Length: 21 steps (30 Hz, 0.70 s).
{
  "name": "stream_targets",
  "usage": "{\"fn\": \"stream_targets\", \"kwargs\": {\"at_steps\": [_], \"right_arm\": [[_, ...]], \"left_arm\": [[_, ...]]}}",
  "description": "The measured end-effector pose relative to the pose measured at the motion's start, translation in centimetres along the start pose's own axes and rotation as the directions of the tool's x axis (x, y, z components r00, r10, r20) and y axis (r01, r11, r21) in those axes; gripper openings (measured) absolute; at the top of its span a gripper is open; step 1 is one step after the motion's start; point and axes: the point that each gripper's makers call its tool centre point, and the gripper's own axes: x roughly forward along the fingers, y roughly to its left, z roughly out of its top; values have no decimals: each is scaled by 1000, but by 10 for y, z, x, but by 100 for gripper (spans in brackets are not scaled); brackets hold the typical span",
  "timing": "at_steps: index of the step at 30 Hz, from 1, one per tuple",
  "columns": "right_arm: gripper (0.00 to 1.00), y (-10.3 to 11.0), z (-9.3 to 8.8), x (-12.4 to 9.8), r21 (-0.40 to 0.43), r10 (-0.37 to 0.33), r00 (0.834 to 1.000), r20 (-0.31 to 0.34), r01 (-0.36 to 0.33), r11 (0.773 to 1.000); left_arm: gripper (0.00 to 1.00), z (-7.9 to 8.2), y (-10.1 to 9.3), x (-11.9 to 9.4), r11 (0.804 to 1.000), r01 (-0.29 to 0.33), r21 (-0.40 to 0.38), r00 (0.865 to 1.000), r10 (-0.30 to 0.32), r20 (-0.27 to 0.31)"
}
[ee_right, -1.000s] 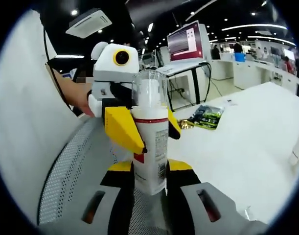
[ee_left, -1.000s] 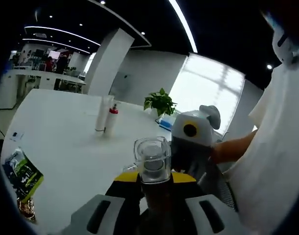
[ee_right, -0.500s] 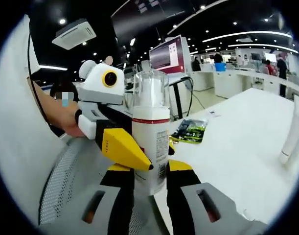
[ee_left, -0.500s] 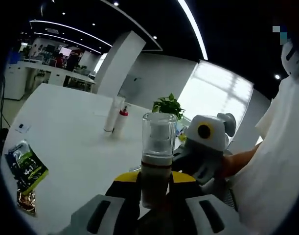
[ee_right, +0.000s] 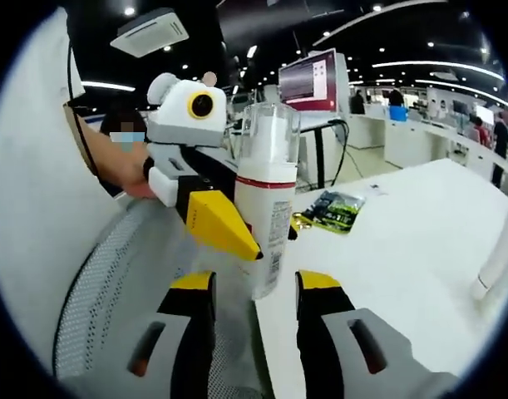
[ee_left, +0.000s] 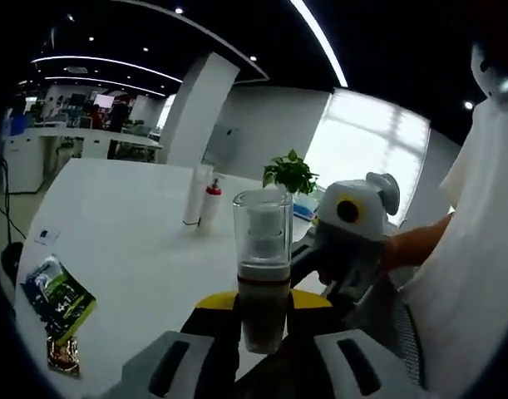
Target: Arrange the skincare products in the storage area until every visible bottle or jar stands upright without overlapping.
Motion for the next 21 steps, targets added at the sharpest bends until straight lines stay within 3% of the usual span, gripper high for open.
{"fn": "stream_targets", "kwargs": {"at_steps": [4,8,16,21], "right_arm": [[35,1,1,-11,28,15,1000,4,-15,999],[35,3,15,-19,87,37,997,67,-43,995],[35,6,35,-21,113,24,994,110,-36,993],[34,10,40,-19,98,-2,997,71,-5,995]], "left_arm": [[21,-6,1,1,994,-35,100,999,39,-35],[21,-13,-3,4,986,-41,164,996,53,-67],[21,-13,-3,1,984,-41,173,996,54,-67],[21,-13,-5,-1,988,-31,151,997,41,-66]]}}
